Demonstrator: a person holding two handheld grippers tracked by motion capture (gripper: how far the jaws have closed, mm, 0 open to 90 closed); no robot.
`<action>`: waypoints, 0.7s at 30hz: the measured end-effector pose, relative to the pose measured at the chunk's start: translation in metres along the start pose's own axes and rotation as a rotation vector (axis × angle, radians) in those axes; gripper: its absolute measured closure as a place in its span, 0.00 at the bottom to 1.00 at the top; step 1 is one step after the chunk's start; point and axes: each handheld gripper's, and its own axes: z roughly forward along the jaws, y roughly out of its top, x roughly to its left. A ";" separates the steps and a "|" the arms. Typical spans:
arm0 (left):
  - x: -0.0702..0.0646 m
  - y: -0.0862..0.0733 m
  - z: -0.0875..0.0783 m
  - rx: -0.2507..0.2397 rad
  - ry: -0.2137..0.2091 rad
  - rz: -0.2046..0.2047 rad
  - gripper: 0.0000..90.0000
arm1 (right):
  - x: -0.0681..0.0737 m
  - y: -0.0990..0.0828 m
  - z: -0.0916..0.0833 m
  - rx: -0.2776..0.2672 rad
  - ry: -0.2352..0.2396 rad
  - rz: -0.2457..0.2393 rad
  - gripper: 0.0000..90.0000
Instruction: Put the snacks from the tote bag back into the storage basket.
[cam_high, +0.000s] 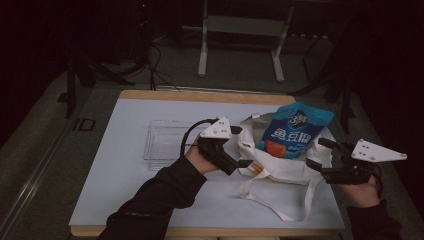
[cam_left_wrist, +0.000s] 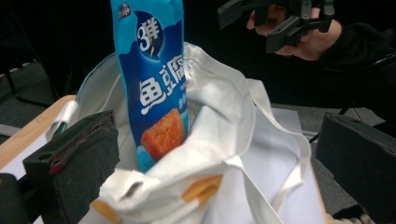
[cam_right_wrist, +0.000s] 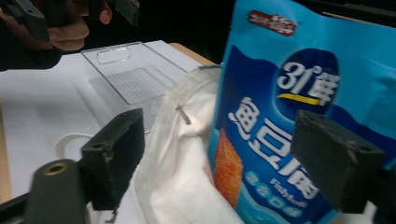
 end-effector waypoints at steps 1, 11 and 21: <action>0.002 0.001 0.004 0.000 -0.007 -0.001 0.00 | -0.002 -0.001 -0.001 -0.002 -0.004 0.004 0.21; 0.026 -0.004 0.045 0.009 -0.031 -0.012 0.13 | -0.027 -0.017 -0.002 0.030 -0.050 0.047 0.26; 0.046 -0.012 0.077 0.072 0.064 -0.056 0.25 | -0.051 -0.037 0.006 0.067 -0.083 0.093 0.30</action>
